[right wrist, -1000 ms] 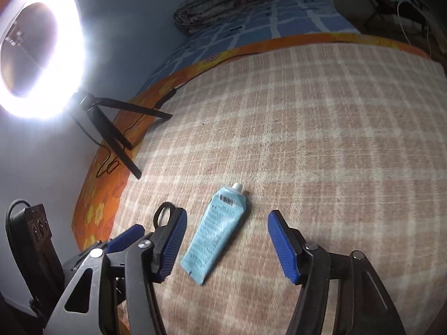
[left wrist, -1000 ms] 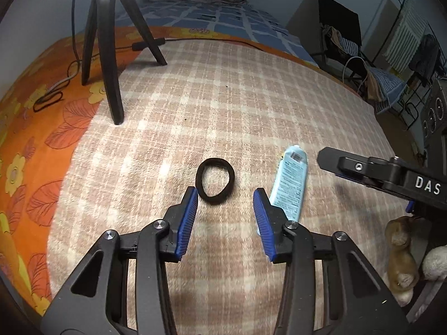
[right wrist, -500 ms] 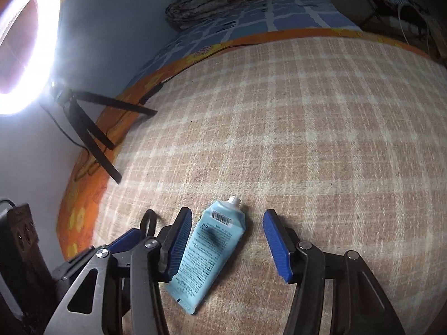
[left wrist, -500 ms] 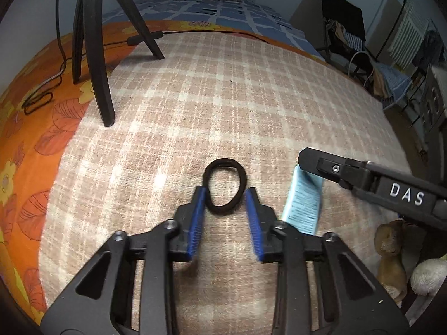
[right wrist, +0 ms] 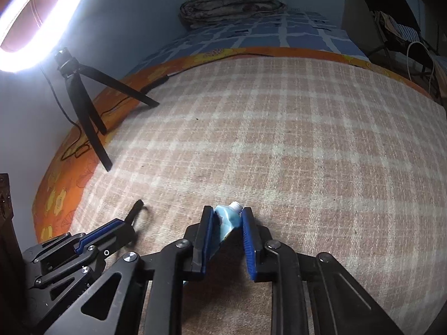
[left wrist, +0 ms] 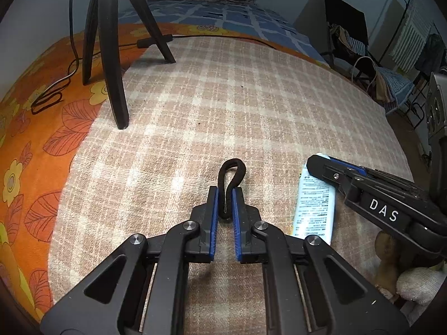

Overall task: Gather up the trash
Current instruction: 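Close the left tool on the black hair tie while the right tool grips the blue tube, then carry the hair tie and blue tube over the blue basket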

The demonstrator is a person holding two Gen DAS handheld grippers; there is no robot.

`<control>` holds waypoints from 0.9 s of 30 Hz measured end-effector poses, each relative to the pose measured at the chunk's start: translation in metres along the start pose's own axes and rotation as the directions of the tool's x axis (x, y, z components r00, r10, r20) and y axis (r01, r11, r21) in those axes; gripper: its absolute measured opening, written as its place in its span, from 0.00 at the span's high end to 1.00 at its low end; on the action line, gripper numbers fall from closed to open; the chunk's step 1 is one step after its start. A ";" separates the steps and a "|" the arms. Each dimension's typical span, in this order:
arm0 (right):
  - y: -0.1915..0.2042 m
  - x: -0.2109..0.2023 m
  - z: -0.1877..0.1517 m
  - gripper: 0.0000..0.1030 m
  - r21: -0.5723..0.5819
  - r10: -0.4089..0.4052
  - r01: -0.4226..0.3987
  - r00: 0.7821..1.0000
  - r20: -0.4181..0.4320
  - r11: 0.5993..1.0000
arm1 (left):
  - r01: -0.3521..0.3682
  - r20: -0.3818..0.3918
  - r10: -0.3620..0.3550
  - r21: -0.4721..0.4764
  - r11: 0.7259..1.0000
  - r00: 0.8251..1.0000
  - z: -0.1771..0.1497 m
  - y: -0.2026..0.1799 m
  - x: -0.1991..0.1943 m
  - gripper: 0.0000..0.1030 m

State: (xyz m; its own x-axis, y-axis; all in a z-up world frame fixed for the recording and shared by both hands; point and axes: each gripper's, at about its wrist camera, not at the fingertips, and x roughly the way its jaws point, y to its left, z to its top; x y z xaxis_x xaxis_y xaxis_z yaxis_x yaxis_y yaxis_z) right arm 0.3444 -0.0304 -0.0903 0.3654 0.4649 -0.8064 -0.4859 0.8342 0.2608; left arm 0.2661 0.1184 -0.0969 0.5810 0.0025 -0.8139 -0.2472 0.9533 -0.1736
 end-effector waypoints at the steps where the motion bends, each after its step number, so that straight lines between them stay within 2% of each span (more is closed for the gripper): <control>1: 0.001 -0.003 0.000 0.82 -0.007 -0.004 0.004 1.000 0.007 1.000 | 0.000 0.002 0.000 0.003 1.000 1.000 0.000 -0.001 -0.002 0.93; 14: 0.011 -0.053 0.002 0.83 -0.068 -0.030 0.037 0.995 0.099 0.997 | -0.005 0.058 0.003 0.031 1.000 0.998 -0.001 -0.009 -0.040 0.93; 27: 0.020 -0.116 -0.012 0.83 -0.126 -0.040 0.061 0.986 0.161 0.990 | 0.015 0.125 -0.024 0.074 0.997 0.992 -0.020 -0.028 -0.100 0.93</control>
State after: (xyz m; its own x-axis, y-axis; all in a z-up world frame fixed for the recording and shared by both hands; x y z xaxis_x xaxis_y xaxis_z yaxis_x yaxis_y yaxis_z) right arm 0.2829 -0.0712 0.0024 0.5075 0.4725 -0.7205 -0.5592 0.8168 0.1418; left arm 0.1996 0.0859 -0.0219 0.6793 0.0174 -0.7336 -0.1808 0.9729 -0.1444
